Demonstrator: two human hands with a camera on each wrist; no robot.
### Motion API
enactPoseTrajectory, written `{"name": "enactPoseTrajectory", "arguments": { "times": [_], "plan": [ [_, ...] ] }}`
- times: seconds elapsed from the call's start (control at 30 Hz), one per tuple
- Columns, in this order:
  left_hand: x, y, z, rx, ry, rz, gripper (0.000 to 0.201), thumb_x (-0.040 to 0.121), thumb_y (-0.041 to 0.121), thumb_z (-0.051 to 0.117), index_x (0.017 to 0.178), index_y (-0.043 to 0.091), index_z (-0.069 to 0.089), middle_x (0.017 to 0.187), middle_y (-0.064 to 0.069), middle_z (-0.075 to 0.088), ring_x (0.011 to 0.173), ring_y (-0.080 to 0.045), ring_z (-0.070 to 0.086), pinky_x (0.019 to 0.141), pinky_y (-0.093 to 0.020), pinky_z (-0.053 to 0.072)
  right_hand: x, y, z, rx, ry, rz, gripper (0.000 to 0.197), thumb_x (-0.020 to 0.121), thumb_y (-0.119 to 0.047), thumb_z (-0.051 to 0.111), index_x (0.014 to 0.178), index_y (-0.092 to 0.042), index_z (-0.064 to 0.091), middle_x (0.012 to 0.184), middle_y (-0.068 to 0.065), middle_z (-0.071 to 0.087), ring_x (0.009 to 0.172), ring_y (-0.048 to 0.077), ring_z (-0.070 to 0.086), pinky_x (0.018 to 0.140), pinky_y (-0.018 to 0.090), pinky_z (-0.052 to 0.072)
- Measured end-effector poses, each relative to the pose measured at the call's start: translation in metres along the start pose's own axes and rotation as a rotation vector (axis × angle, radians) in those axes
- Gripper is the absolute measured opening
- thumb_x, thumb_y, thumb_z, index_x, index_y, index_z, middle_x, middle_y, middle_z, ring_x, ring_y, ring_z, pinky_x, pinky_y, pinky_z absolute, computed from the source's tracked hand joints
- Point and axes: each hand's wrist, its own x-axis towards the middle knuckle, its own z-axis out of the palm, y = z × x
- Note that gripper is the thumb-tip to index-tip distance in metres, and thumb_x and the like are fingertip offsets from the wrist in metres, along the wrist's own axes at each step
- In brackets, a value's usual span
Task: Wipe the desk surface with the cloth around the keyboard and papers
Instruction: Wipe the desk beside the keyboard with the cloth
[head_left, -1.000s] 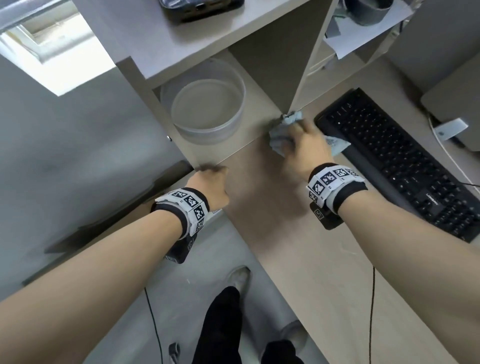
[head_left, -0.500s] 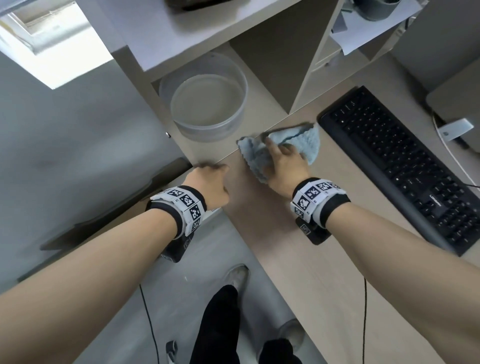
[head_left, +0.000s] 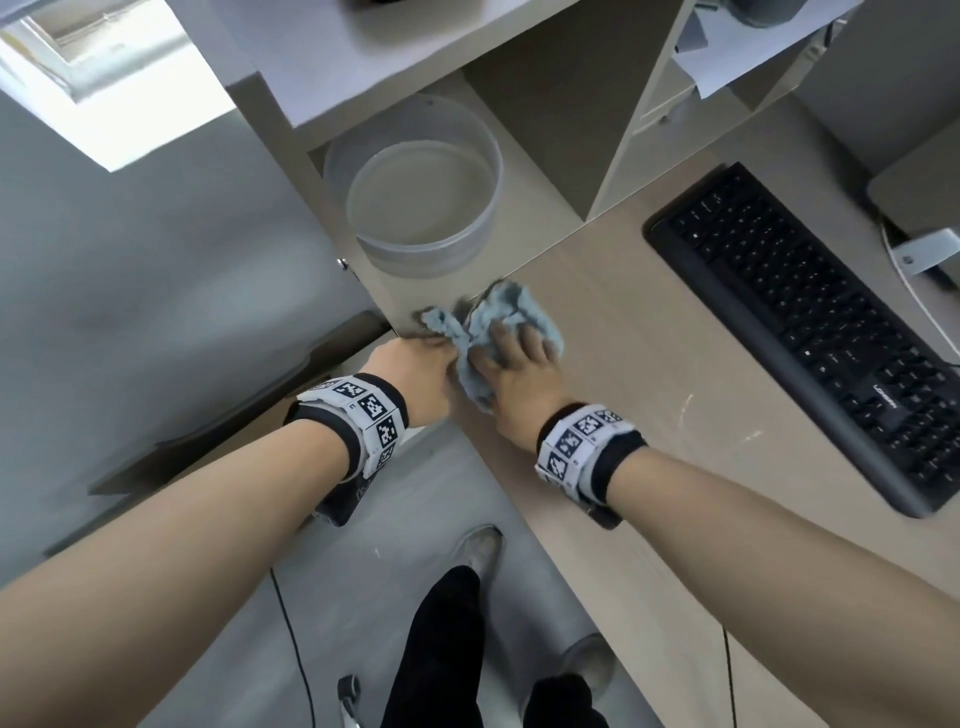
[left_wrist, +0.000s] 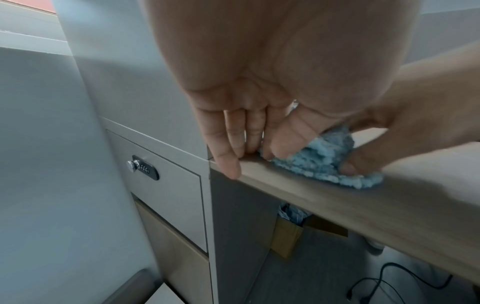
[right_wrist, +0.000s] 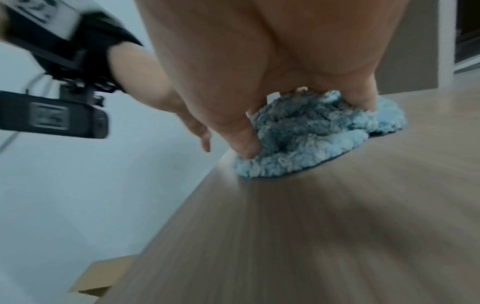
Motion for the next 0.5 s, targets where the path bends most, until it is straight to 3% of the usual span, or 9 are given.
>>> {"name": "enactPoseTrajectory", "arguments": {
  "times": [0.1,0.23,0.3,0.43,0.5],
  "plan": [
    [-0.002,0.002,0.006,-0.004,-0.049,-0.044,0.048,0.075,0.022,0.048,0.124,0.021,0.053,0.140,0.000,0.052,0.121,-0.032,0.054,0.096,-0.040,0.049,-0.029,0.034,0.003,0.027,0.022,-0.047,0.067,0.087,-0.029,0.064,0.149,-0.030,0.037,0.162,0.004,0.017,0.147,0.039,0.012,0.118,0.056,0.018],
    [0.005,0.007,0.017,-0.056,-0.077,-0.132,0.045,0.071,0.022,0.053,0.115,0.015,0.049,0.149,-0.004,0.035,0.129,-0.032,0.046,0.099,-0.044,0.046,-0.050,0.110,-0.006,0.103,0.103,0.300,0.069,0.087,-0.035,0.066,0.149,-0.029,0.038,0.161,0.010,0.021,0.146,0.041,0.013,0.116,0.059,0.021],
    [0.008,0.015,0.022,-0.091,-0.075,-0.169,0.054,0.070,0.024,0.055,0.122,0.013,0.043,0.151,-0.008,0.029,0.135,-0.031,0.038,0.102,-0.045,0.044,-0.048,0.107,-0.007,0.093,0.089,0.396,0.070,0.087,-0.039,0.063,0.150,-0.032,0.033,0.161,0.011,0.015,0.145,0.044,0.011,0.116,0.059,0.020],
    [0.013,0.034,0.030,-0.122,-0.122,-0.256,0.081,0.076,0.025,0.055,0.146,0.009,0.018,0.159,-0.015,0.008,0.148,-0.033,0.005,0.114,-0.049,0.031,-0.065,0.045,0.016,0.074,0.005,0.220,0.073,0.088,-0.041,0.062,0.151,-0.034,0.027,0.163,0.010,0.006,0.146,0.046,0.006,0.116,0.062,0.015],
    [0.013,0.044,0.029,-0.143,-0.100,-0.294,0.083,0.079,0.024,0.054,0.148,0.006,0.014,0.157,-0.017,0.009,0.147,-0.036,0.007,0.115,-0.048,0.027,-0.094,0.046,0.026,0.051,-0.011,0.159,0.072,0.090,-0.033,0.060,0.152,-0.034,0.025,0.164,0.007,0.005,0.148,0.042,0.003,0.118,0.059,0.012]
  ]
}}
